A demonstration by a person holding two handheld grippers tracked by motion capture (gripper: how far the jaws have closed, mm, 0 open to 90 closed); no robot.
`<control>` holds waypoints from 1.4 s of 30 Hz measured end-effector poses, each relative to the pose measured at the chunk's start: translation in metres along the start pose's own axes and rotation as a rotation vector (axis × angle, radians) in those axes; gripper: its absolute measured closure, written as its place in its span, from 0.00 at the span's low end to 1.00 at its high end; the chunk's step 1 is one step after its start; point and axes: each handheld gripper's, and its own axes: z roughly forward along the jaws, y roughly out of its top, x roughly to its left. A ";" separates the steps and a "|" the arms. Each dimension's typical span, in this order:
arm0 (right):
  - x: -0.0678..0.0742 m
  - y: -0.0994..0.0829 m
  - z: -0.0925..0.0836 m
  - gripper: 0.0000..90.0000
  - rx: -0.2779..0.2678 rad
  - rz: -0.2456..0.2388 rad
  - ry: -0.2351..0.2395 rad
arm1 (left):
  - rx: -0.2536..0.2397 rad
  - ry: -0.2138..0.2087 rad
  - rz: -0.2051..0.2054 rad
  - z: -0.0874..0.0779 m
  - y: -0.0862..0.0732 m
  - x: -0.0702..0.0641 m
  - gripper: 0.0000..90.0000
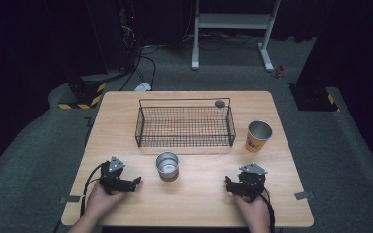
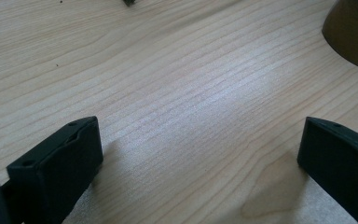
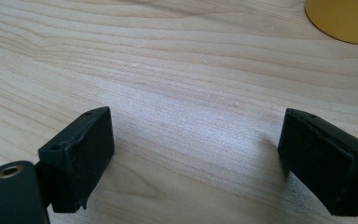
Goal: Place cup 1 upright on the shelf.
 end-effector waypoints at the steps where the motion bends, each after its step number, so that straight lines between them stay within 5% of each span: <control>1: 0.000 0.000 0.000 0.12 0.000 0.000 0.000 | 0.000 0.000 -0.002 0.000 0.000 0.000 0.00; 42: -0.001 0.000 0.000 0.14 -0.007 -0.002 0.000 | 0.006 0.005 0.001 -0.001 0.000 0.000 0.00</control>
